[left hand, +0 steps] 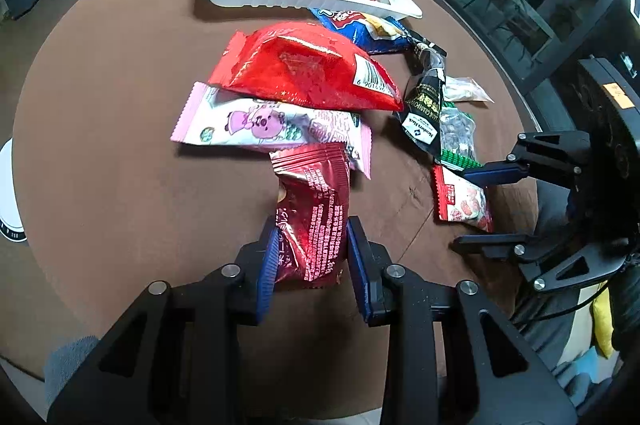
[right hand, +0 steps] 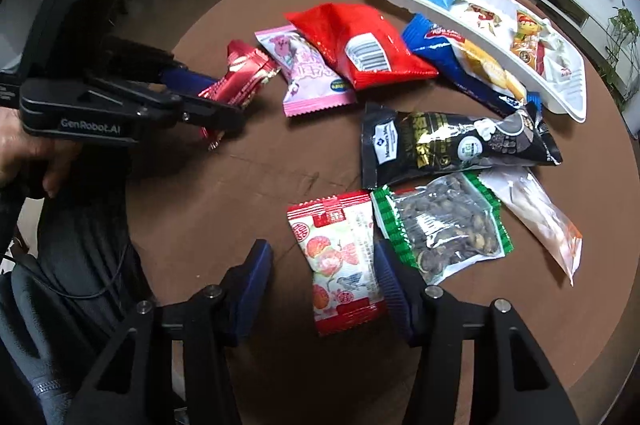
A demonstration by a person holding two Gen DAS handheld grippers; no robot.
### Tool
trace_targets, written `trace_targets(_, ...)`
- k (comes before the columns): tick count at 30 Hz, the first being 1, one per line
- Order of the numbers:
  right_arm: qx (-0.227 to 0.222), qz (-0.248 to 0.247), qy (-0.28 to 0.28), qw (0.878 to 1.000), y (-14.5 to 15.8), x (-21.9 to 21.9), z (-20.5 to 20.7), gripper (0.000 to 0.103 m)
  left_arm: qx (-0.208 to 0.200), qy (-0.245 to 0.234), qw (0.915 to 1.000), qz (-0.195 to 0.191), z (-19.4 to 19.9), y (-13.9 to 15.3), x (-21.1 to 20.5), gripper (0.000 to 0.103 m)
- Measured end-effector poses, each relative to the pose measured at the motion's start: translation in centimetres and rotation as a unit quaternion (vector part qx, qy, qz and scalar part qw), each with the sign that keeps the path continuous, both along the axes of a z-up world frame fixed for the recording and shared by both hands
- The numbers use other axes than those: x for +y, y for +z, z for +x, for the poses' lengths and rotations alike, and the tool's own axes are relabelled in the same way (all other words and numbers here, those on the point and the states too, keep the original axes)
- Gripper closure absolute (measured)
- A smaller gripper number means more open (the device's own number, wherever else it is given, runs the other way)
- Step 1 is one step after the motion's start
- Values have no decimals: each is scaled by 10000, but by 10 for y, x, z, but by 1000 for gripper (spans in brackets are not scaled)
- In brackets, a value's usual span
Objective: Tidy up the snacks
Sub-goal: 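Grasp the dark red wafer packet with the left tool while the right tool grips the red-white candy packet, then carry the red wafer packet and red-white candy packet over the white tray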
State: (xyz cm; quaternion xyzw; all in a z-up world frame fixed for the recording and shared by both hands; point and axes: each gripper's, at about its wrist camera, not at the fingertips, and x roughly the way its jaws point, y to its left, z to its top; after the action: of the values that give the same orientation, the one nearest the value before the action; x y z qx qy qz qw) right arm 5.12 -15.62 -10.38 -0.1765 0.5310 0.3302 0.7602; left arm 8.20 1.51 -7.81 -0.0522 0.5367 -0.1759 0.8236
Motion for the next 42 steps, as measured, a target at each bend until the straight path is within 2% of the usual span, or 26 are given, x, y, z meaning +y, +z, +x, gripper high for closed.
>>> trace_targets(6,-13,-83,-2,10000,0,2,3,54,-49,-12,10000,44,2,1,-3,73)
trace_targets(8,17,-41,-61,10000,0,-1,3,65,-66,-10,10000,40,1,1,-2,73)
trace_targets(14,132,196,-283,9993,1,-11,1,69,-58,-16,10000,-19,-1,1,0,75)
trace_targets(23,196,935,-689,9930,17,-21,-4,71,-44,29,9995,-312,-6,5,5,75)
trace_targets(28,282,1421,-936,9850,30,-33,-7,71,-33,-33,9983,-577,-11,12,5,75)
trace_targets(37,320,1884,-1494,9701,30,-62,8,71,-44,-29,9944,-1058,-13,25,11,75)
trace_targets(42,236,2156,-1816,9592,41,-88,16,71,-179,52,9932,-1153,-7,41,20,75)
